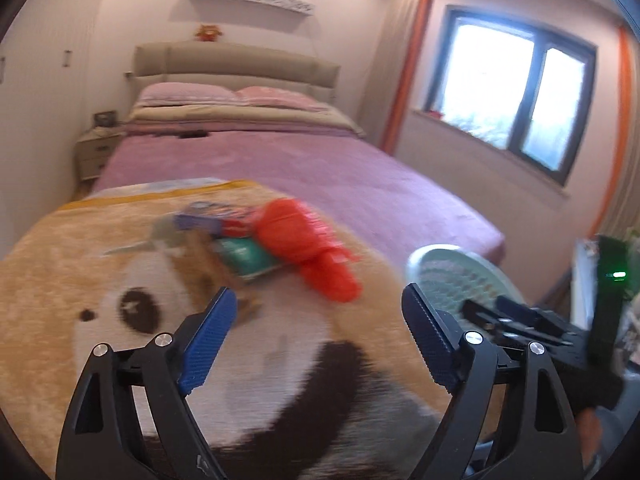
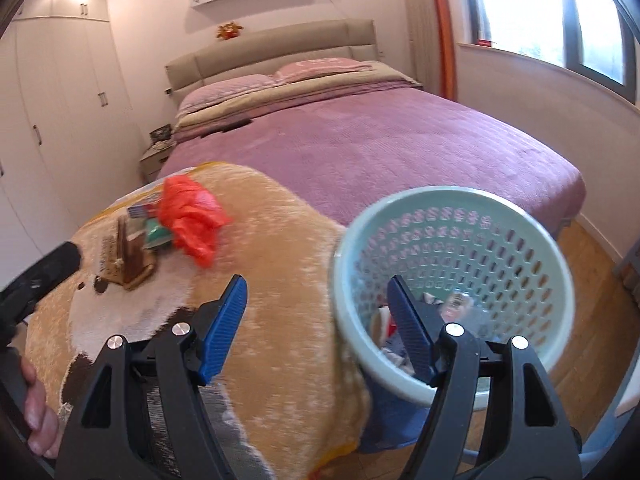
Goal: Collect trash
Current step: 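Grasp the brown paper booklet with left tool while right tool grasps the red plastic bag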
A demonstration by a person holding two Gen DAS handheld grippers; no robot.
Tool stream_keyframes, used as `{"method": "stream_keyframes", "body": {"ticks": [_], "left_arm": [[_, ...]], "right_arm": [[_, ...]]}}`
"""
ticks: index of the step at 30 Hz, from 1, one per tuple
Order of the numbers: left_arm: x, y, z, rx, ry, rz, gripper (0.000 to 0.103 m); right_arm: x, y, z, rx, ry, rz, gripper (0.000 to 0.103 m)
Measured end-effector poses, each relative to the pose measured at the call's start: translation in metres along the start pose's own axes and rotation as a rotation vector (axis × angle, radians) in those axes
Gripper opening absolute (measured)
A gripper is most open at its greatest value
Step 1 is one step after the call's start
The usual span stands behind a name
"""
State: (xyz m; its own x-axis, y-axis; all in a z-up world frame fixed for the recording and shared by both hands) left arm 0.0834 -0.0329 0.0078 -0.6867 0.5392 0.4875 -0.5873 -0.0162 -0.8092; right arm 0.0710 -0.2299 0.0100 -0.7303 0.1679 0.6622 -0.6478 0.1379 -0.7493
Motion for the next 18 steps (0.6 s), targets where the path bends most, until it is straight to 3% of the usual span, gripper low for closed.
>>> {"method": "stream_keyframes", "body": {"ticks": [4, 6, 8, 11, 18], "left_arm": [[-0.008, 0.004, -0.013, -0.039, -0.212, -0.038, 0.088], [-0.015, 0.006, -0.019, -0.063, -0.246, -0.074, 0.089], [-0.027, 0.006, -0.033, 0.0, -0.241, -0.137, 0.089], [-0.036, 0.002, -0.056, 0.117, -0.171, -0.158, 0.088], [-0.053, -0.004, -0.072, 0.109, -0.197, -0.155, 0.087]], "right_arm": [[-0.007, 0.007, -0.02, 0.037, -0.02, -0.01, 0.069], [-0.012, 0.011, -0.027, 0.052, -0.026, -0.023, 0.069], [-0.016, 0.014, -0.033, 0.065, -0.03, -0.032, 0.069], [-0.02, 0.013, -0.037, 0.083, -0.033, -0.033, 0.069], [-0.026, -0.011, -0.047, 0.098, -0.05, -0.021, 0.069]]}}
Point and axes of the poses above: each gripper's, at about its wrist camera, not at the fingertips, and x roughly against the way its jaws point, z to its right, y to its underside, the point moved 1 cm from there along -x, roughly the way its jaws point, and after that the axes turned 14 degrees about y, right-handed, at the moved point
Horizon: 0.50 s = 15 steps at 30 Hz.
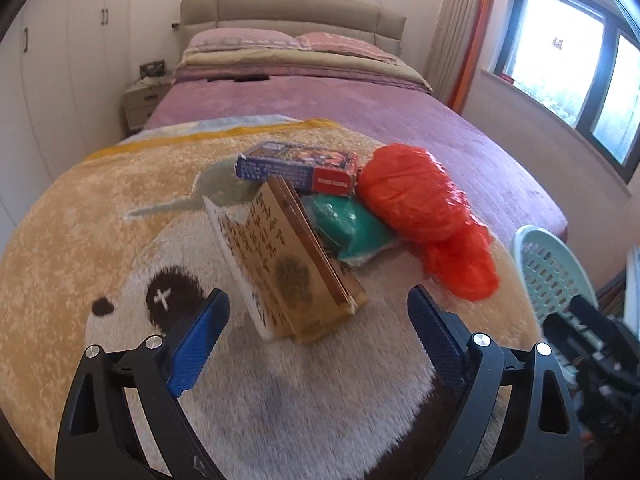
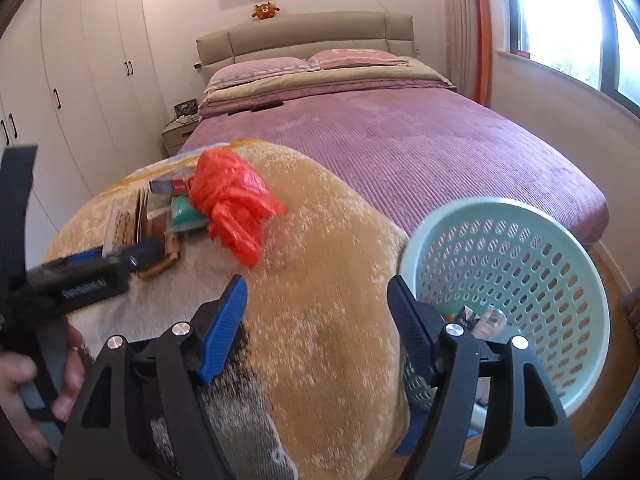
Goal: Collect trash
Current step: 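Grasp the brown paper booklet with left tool while right tool grasps the red plastic bag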
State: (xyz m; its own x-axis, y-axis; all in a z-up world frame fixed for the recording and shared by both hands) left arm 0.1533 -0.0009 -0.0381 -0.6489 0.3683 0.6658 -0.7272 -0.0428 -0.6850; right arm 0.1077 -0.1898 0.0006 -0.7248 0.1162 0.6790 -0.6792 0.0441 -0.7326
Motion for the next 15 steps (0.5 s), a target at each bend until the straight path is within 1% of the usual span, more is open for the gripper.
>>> {"method": "stream_keyframes", "body": {"ticks": [2, 3, 5, 6, 7, 8, 10, 12, 13, 14, 15], "left_arm": [[-0.003, 0.001, -0.001, -0.007, -0.017, 0.025, 0.087], [-0.005, 0.001, -0.002, 0.002, -0.007, 0.025, 0.085], [-0.009, 0.0, -0.007, 0.032, 0.028, 0.017, 0.076], [-0.011, -0.001, -0.011, 0.043, 0.033, 0.018, 0.072], [-0.012, -0.001, -0.013, 0.049, 0.041, 0.019, 0.057], [-0.012, 0.0, -0.015, 0.055, 0.053, 0.015, 0.048], [-0.011, 0.001, -0.02, 0.067, 0.064, 0.019, 0.044], [-0.006, 0.001, -0.022, 0.072, 0.069, 0.033, 0.032], [-0.004, 0.002, -0.021, 0.066, 0.056, 0.034, 0.02], [0.0, 0.002, -0.021, 0.056, 0.041, 0.031, 0.014], [0.004, 0.002, -0.024, 0.059, 0.046, 0.026, 0.013]], "right_arm": [[-0.002, -0.007, -0.003, -0.005, -0.033, -0.005, 0.069], [-0.003, -0.011, -0.004, -0.003, -0.042, -0.006, 0.069], [-0.004, -0.018, -0.01, 0.011, -0.05, 0.003, 0.069], [-0.005, -0.021, -0.013, 0.018, -0.053, 0.009, 0.069], [-0.006, -0.023, -0.016, 0.024, -0.055, 0.012, 0.069], [-0.008, -0.026, -0.019, 0.029, -0.059, 0.012, 0.07], [-0.012, -0.03, -0.026, 0.035, -0.08, 0.01, 0.071], [-0.017, -0.034, -0.033, 0.037, -0.104, 0.002, 0.074], [-0.02, -0.036, -0.037, 0.039, -0.112, -0.001, 0.075], [-0.023, -0.039, -0.04, 0.041, -0.118, -0.004, 0.077], [-0.027, -0.041, -0.044, 0.043, -0.125, -0.007, 0.078]]}}
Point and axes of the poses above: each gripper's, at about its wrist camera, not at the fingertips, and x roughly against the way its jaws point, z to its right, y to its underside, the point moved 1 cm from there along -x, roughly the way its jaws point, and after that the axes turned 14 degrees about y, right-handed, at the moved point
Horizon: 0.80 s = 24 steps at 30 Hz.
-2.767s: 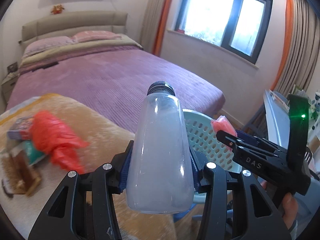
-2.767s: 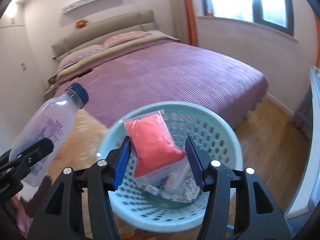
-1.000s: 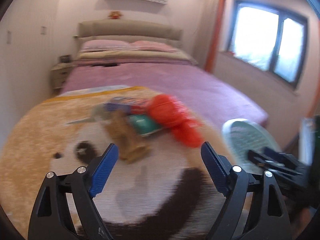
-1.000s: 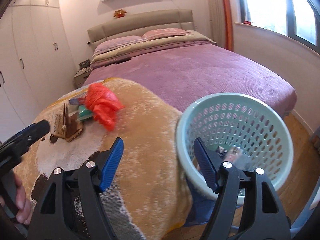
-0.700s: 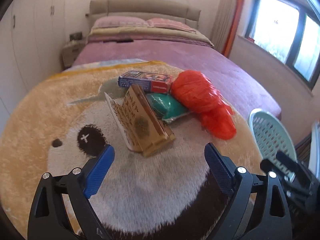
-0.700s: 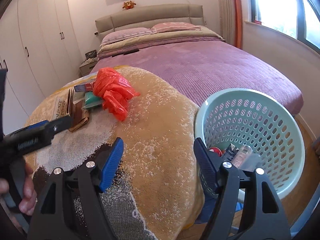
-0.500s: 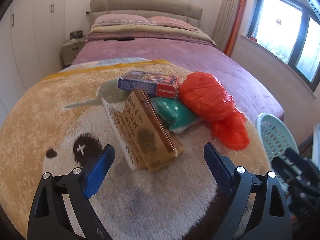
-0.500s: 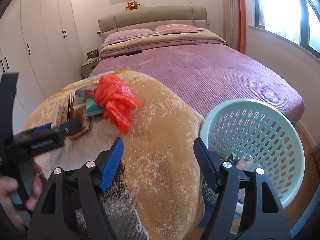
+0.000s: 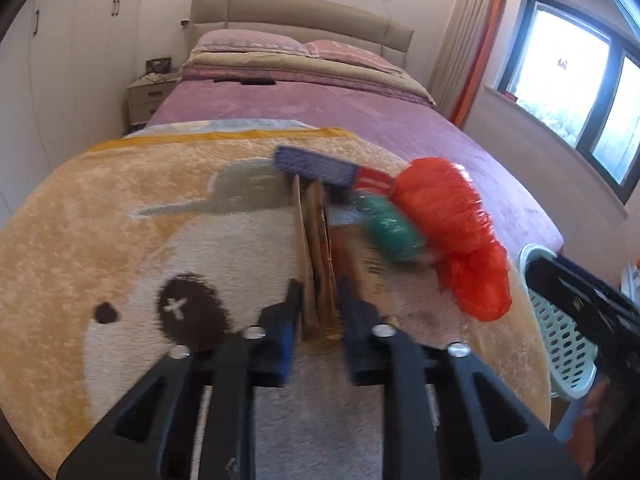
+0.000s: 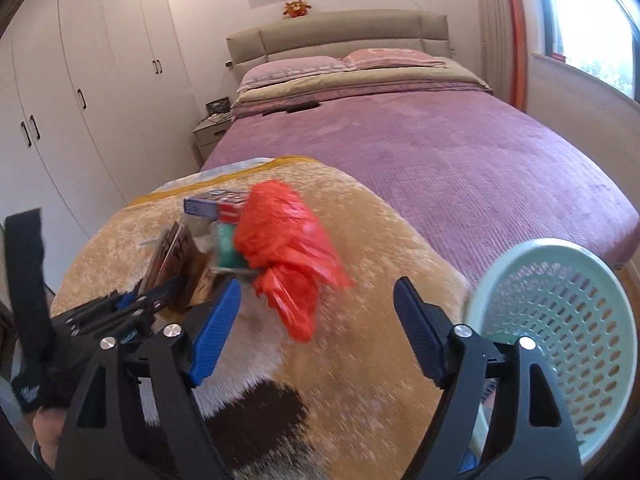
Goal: Collect trash
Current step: 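Grasp the brown paper booklet with left tool while right tool grasps the red plastic bag, then carry booklet and red bag over the basket and open both tools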
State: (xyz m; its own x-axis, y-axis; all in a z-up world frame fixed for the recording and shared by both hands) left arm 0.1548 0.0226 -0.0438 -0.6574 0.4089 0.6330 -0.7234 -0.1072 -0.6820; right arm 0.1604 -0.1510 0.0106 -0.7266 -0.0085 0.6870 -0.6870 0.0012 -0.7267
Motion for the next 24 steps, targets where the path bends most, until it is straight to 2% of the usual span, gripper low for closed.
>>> {"method": "stream_keyframes", "body": {"ticks": [3, 8, 17, 19, 20, 21, 24], "left_arm": [[0.015, 0.0, -0.01, 0.016, 0.013, 0.01, 0.012], [0.038, 0.004, -0.029, 0.01, -0.037, 0.06, 0.012], [0.041, 0.014, -0.037, 0.002, -0.029, 0.104, 0.012], [0.04, 0.015, -0.035, -0.004, -0.032, 0.096, 0.012], [0.04, 0.015, -0.034, -0.005, -0.031, 0.097, 0.012], [0.039, 0.014, -0.035, -0.005, -0.027, 0.099, 0.012], [0.039, 0.013, -0.038, -0.003, -0.022, 0.101, 0.012]], "right_arm": [[-0.013, -0.006, -0.009, 0.01, -0.006, -0.017, 0.08], [-0.035, -0.015, -0.02, 0.026, 0.024, -0.029, 0.08], [-0.056, -0.01, -0.037, 0.043, 0.017, -0.046, 0.079], [-0.054, -0.01, -0.042, 0.056, 0.025, -0.036, 0.069], [-0.055, -0.009, -0.044, 0.067, 0.018, -0.042, 0.052], [-0.057, -0.009, -0.045, 0.075, 0.016, -0.051, 0.043], [-0.053, -0.007, -0.045, 0.071, 0.018, -0.036, 0.033]]}}
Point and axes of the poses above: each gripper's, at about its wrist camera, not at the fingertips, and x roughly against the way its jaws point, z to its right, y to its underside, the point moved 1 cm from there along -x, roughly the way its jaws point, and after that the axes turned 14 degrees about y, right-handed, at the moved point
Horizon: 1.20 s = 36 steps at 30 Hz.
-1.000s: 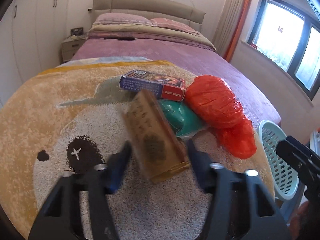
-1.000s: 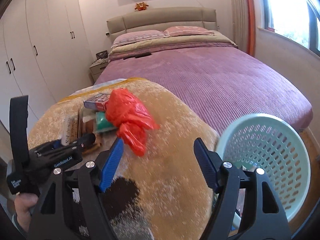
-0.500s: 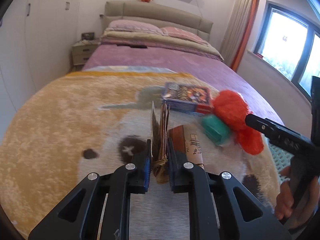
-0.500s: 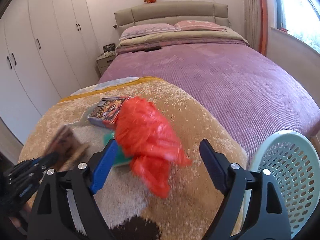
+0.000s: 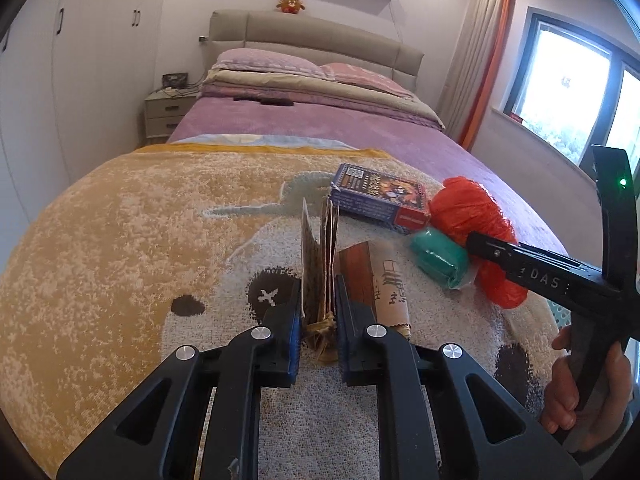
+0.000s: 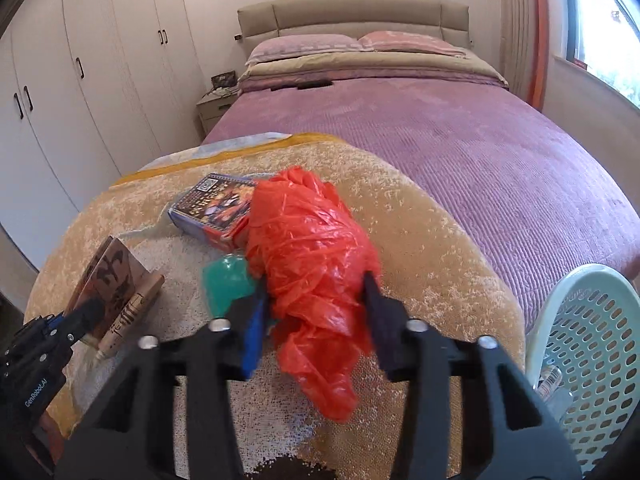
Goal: Collect trash
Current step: 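Carry booklet and red bag over the basket and open both tools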
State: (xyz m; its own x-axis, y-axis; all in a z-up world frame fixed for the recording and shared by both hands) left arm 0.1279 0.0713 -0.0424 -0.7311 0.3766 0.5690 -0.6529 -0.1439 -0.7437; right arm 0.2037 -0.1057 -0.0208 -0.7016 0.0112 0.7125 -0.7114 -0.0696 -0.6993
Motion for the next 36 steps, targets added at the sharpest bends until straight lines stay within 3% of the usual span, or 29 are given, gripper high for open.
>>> {"method": "stream_keyframes", "body": {"ticks": [7, 15, 26, 36], "left_arm": [[0.009, 0.001, -0.001, -0.003, 0.039, 0.022, 0.012], [0.026, 0.002, 0.02, -0.037, 0.119, 0.046, 0.011], [0.036, -0.005, 0.085, -0.138, 0.22, 0.06, 0.011], [0.012, -0.006, 0.171, -0.296, 0.315, 0.004, 0.011]], "right_arm": [[0.038, 0.01, 0.019, -0.015, 0.025, 0.088, 0.032], [0.086, 0.03, 0.041, -0.026, 0.124, 0.165, 0.032], [0.125, 0.04, 0.101, -0.174, 0.185, 0.188, 0.032], [0.137, 0.062, 0.188, -0.32, 0.326, 0.158, 0.032]]}}
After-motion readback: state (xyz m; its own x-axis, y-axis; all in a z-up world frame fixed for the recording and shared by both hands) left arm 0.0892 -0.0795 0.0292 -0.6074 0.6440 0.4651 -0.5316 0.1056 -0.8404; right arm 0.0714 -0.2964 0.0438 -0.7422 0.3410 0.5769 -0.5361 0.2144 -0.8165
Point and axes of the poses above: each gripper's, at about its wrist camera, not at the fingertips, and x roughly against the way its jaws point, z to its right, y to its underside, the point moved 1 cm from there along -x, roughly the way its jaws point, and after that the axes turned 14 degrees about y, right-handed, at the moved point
